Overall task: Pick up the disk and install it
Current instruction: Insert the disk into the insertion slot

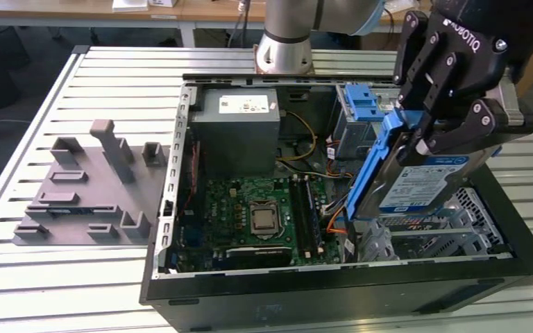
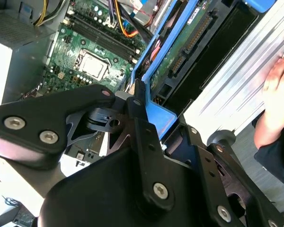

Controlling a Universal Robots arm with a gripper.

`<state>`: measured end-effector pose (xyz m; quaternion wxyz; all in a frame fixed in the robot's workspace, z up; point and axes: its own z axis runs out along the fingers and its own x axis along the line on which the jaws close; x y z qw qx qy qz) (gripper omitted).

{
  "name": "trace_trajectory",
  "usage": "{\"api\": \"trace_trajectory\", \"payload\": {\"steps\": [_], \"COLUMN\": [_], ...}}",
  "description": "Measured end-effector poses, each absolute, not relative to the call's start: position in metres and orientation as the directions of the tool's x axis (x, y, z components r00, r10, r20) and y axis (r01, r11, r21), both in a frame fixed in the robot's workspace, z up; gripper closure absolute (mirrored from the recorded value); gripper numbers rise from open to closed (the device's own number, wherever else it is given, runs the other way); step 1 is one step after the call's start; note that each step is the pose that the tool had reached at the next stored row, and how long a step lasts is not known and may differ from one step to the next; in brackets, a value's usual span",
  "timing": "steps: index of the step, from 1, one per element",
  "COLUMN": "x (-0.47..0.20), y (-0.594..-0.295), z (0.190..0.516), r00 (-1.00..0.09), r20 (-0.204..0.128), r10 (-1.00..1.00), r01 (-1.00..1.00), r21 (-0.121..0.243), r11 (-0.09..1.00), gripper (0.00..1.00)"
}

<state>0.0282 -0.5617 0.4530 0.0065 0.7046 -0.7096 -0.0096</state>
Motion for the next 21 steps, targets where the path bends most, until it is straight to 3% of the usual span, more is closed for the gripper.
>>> {"api": "trace_trajectory", "payload": {"steps": [21], "x": [0.061], "y": [-0.563], "z": [0.451], "r00": [-0.007], "r20": [-0.004], "r10": [-1.000], "r01": [-1.000], "r21": [0.023], "r11": [0.007], "gripper": [0.64]}}
